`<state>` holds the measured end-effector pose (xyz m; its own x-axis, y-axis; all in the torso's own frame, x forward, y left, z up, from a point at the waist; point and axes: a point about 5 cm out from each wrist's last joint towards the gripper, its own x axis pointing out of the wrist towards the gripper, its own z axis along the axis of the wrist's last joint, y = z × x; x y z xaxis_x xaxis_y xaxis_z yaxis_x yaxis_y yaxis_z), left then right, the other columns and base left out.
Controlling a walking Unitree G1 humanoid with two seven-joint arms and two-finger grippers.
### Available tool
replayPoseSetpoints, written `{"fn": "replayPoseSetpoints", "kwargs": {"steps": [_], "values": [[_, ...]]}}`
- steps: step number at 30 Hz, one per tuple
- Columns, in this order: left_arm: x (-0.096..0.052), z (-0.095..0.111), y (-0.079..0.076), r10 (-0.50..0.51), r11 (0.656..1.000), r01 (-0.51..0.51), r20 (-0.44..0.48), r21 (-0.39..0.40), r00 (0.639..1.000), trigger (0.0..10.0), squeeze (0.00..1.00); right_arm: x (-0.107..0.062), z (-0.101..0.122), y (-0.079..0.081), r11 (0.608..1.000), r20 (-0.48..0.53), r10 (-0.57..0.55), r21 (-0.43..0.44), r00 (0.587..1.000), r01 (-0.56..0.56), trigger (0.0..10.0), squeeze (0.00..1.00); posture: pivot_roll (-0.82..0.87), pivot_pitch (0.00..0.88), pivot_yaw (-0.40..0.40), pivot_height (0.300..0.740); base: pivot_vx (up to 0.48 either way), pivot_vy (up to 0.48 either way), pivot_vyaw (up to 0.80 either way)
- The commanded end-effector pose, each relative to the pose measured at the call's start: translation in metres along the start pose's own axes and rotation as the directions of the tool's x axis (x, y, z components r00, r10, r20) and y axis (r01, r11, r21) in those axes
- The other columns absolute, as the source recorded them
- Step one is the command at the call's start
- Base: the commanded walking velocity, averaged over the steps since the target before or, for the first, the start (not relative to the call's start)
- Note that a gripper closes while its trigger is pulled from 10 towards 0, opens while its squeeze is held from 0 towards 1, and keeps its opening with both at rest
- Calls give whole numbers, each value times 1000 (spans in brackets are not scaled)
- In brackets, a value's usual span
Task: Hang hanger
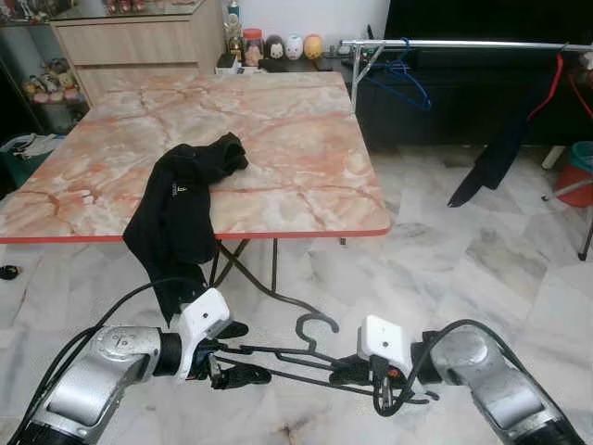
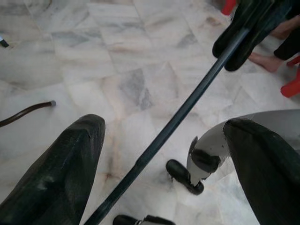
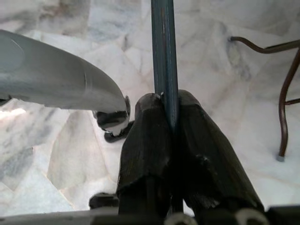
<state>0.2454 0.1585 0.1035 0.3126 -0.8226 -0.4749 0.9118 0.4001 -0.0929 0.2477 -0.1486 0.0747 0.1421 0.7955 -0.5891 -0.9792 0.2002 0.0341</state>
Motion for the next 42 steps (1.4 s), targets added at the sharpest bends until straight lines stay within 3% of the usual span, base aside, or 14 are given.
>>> {"fn": "replayPoseSetpoints", "kwargs": {"steps": [1,12,13,14,15,17,18,42], "values": [[2,2,0,2,1000,-2,1,-7,1000,10000,0,-2,9,-1,1000,31,1,-16,1000,0,10000,0,47,0,2,740,0,0,0],[6,8,0,0,1000,1,40,-21,999,10000,0,-2,13,5,999,61,44,-9,997,-43,10000,0,49,0,1,740,0,0,0],[6,9,0,-5,1000,6,45,-24,999,9490,0,-1,12,5,999,61,45,-8,997,-45,10000,0,49,0,2,740,0,0,0],[7,10,-1,-10,1000,11,51,-28,999,6824,0,0,12,5,999,61,47,-7,997,-47,10000,0,49,0,2,740,0,0,0],[7,10,-1,-11,1000,12,54,-28,998,1451,0,0,12,5,999,62,48,-6,997,-48,10000,0,49,0,2,740,0,0,0],[7,10,-1,-11,1000,12,54,-29,998,1451,0,0,12,5,999,61,49,-6,997,-48,10000,0,49,0,3,740,0,0,0],[7,10,-1,-11,999,13,56,-30,998,0,0,0,12,5,999,61,48,-5,997,-47,10000,0,50,0,2,740,0,0,0],[8,11,-4,-36,999,38,58,-38,998,0,0,-1,12,3,999,56,41,-14,998,-40,10000,0,49,0,-1,740,0,0,0]]}}
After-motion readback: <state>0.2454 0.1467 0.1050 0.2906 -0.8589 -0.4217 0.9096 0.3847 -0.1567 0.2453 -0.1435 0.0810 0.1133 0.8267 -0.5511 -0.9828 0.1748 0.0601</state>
